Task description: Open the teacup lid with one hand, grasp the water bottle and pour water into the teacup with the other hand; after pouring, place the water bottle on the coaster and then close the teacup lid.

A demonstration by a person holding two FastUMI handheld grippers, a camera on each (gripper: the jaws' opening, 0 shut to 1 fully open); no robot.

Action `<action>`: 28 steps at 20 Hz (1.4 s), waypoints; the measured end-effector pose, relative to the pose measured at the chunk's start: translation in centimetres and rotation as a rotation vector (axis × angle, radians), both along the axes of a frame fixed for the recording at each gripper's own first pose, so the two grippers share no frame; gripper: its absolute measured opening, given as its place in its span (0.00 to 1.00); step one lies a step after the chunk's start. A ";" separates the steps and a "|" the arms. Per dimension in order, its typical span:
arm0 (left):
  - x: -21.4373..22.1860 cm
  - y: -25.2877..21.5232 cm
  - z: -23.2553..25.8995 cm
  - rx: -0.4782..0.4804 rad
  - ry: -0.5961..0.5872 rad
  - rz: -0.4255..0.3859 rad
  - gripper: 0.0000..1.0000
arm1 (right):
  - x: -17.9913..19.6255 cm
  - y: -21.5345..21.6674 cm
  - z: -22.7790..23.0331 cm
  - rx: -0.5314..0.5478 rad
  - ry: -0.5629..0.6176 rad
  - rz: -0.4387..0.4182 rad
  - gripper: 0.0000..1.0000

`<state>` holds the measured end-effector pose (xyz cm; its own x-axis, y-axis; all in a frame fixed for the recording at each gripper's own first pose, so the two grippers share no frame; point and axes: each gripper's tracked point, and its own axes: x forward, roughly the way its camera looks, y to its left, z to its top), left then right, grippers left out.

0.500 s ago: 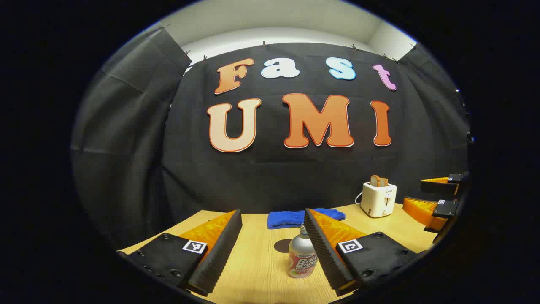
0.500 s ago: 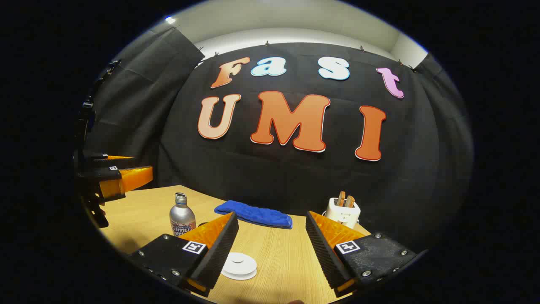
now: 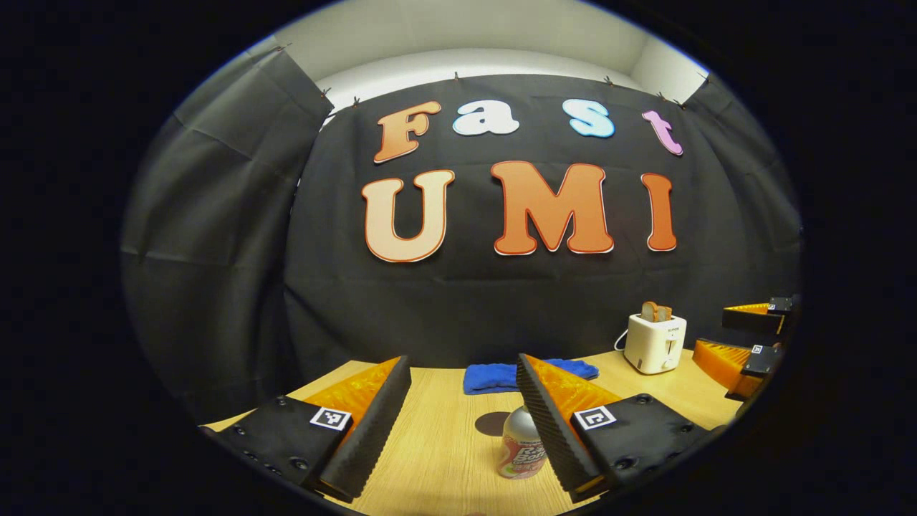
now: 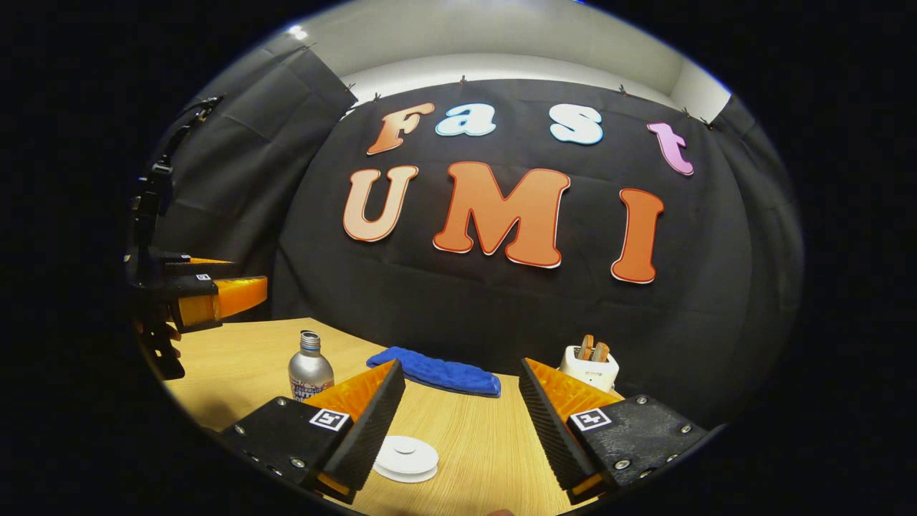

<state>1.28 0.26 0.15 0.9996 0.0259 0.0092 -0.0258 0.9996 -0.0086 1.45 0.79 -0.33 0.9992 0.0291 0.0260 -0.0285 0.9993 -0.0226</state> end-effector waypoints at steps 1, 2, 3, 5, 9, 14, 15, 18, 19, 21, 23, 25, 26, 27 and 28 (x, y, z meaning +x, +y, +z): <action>0.1 -0.2 0.3 0.000 -0.005 -0.004 0.93 | 0.1 0.1 -0.1 0.003 0.003 0.006 0.96; 0.1 -0.5 0.5 0.003 -0.009 -0.010 1.00 | 0.2 0.2 -0.1 0.008 0.004 0.010 0.96; 0.2 -0.9 0.6 0.005 -0.008 -0.019 1.00 | 0.3 0.4 -0.4 0.014 0.012 0.023 0.96; 0.2 -1.6 0.1 0.005 -0.002 -0.035 1.00 | 0.7 0.9 -2.2 0.032 0.046 0.040 0.94; 0.4 -2.2 -2.2 0.040 0.040 -0.040 0.97 | 1.5 3.3 -6.8 0.065 0.165 0.121 0.80; 0.7 -2.5 -4.0 0.039 0.084 -0.048 0.96 | 2.9 4.9 -11.1 0.053 0.270 0.169 0.64; 1.0 -2.5 -4.5 0.041 0.089 -0.050 0.95 | 3.1 5.3 -12.0 0.054 0.293 0.177 0.64; 1.4 -2.4 -6.7 0.055 0.131 -0.054 0.97 | 3.6 6.6 -13.5 0.056 0.336 0.216 0.63; 1.4 -2.4 -6.9 0.055 0.138 -0.055 0.97 | 3.6 7.0 -14.0 0.047 0.344 0.225 0.64; 1.6 -2.4 -7.4 0.053 0.149 -0.055 0.97 | 4.0 7.2 -14.9 0.043 0.379 0.228 0.59; 1.7 -2.4 -7.9 0.048 0.160 -0.055 0.98 | 4.0 7.6 -15.6 0.026 0.407 0.241 0.45; 1.7 -2.3 -8.2 0.047 0.169 -0.057 0.97 | 4.0 7.8 -15.3 0.002 0.388 0.247 0.39; 1.8 -2.3 -8.5 0.047 0.175 -0.058 0.97 | 4.0 7.7 -15.3 -0.009 0.387 0.246 0.33; 1.9 -2.4 -8.7 0.048 0.181 -0.060 0.97 | 4.0 7.7 -15.2 -0.019 0.384 0.252 0.30; 1.8 -2.7 -9.1 0.045 0.191 -0.068 0.97 | 4.0 7.8 -15.2 -0.024 0.389 0.258 0.27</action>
